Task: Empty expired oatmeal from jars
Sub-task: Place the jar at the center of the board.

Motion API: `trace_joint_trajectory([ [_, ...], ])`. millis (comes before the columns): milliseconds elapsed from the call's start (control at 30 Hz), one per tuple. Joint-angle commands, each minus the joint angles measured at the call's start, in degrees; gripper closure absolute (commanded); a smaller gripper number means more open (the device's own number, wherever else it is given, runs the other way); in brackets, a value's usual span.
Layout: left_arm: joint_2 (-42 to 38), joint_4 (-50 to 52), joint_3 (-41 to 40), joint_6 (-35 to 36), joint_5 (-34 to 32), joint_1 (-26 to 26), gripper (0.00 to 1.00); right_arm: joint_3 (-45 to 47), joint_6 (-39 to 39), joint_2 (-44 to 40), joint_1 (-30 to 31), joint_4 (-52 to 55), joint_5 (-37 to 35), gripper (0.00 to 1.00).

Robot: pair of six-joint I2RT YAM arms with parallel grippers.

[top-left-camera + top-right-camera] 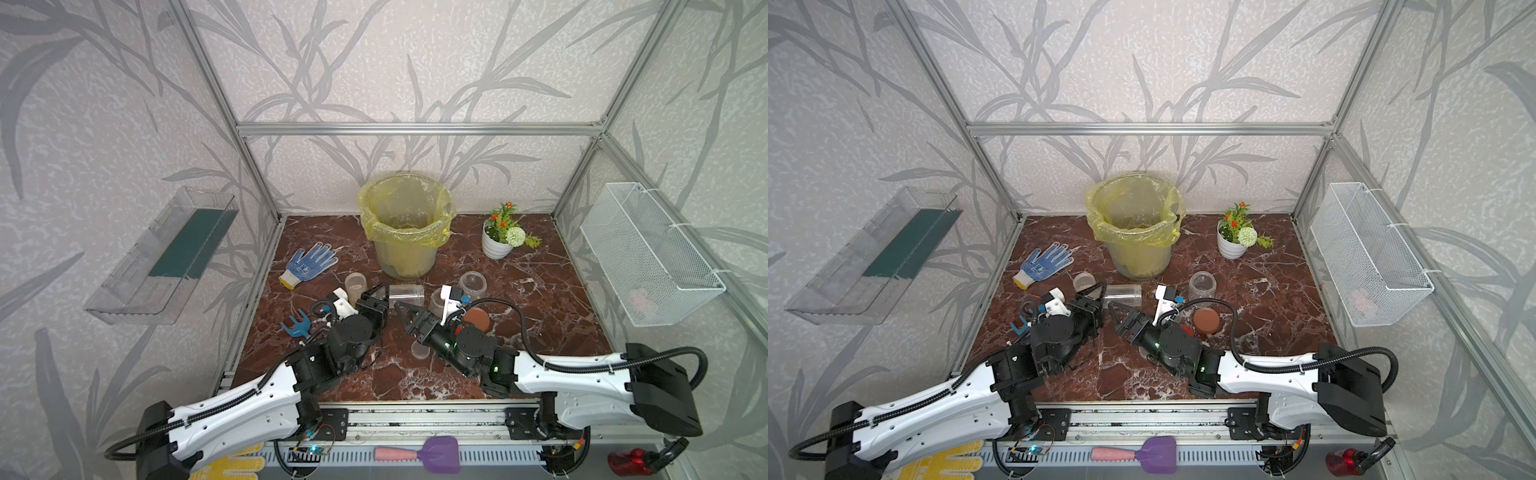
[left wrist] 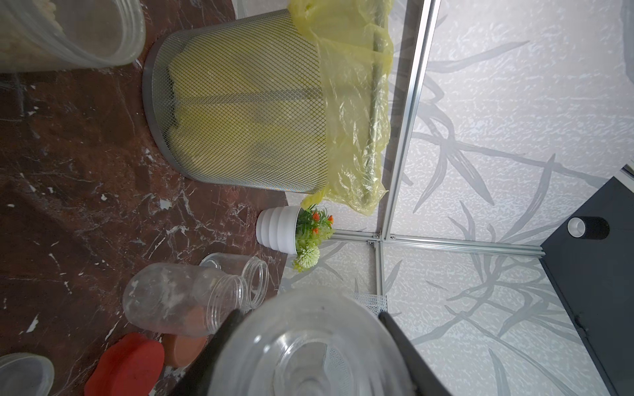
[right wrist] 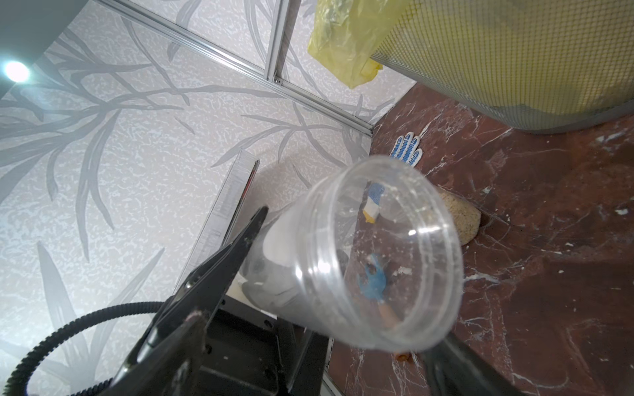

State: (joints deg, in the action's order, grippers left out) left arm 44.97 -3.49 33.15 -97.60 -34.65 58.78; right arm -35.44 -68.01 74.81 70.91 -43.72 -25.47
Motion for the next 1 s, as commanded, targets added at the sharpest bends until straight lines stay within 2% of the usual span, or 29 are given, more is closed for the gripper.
trace_joint_trajectory([
  [0, -2.7, 1.9, -0.1, -1.7, -1.3, 0.2, 1.00, -2.7, -2.1, 1.5, -2.1, -4.8, 0.1, 0.07],
  [133, -3.2, 1.2, -0.7, -1.7, -0.3, 0.2, 1.00, -4.3, -3.3, 2.6, -4.9, -3.7, 3.4, 0.14],
  [333, -1.6, -0.8, -1.6, -2.5, 0.5, 0.1, 1.00, -4.6, -4.4, 4.8, -6.3, -5.2, 6.8, 0.16],
  [500, -1.1, -1.4, -1.8, -2.5, 0.3, 0.0, 1.00, -4.4, -5.4, 6.9, -6.5, -8.0, 9.8, 0.30],
  [567, -0.8, -1.2, -1.6, -2.2, -0.1, -0.1, 1.00, -4.5, -5.7, 7.2, -6.4, -7.4, 10.9, 0.42],
  [600, -0.8, -0.8, -1.5, -2.3, 0.0, -0.2, 0.97, -4.6, -5.3, 7.1, -6.5, -6.9, 11.1, 0.47],
  [633, -0.9, 0.0, -1.4, -2.5, 0.3, -0.2, 0.90, -4.7, -4.6, 6.7, -6.4, -6.0, 11.0, 0.53],
  [733, -2.2, 5.5, -0.4, -2.7, 0.8, -0.3, 0.63, -5.3, -1.6, 3.6, -6.5, 0.4, 9.0, 0.62],
  [767, -3.1, 8.0, -0.1, -2.5, 0.7, -0.3, 0.55, -6.0, 0.0, 1.9, -6.5, 5.9, 7.9, 0.65],
  [867, -7.4, 14.4, -1.0, -2.5, -0.7, -0.3, 0.47, -9.9, 4.7, -2.8, -6.4, 22.0, 5.7, 0.67],
  [967, -12.9, 20.9, -2.5, -2.7, -2.7, -0.4, 0.41, -12.4, 10.3, -5.7, -6.7, 32.1, 3.9, 0.69],
])
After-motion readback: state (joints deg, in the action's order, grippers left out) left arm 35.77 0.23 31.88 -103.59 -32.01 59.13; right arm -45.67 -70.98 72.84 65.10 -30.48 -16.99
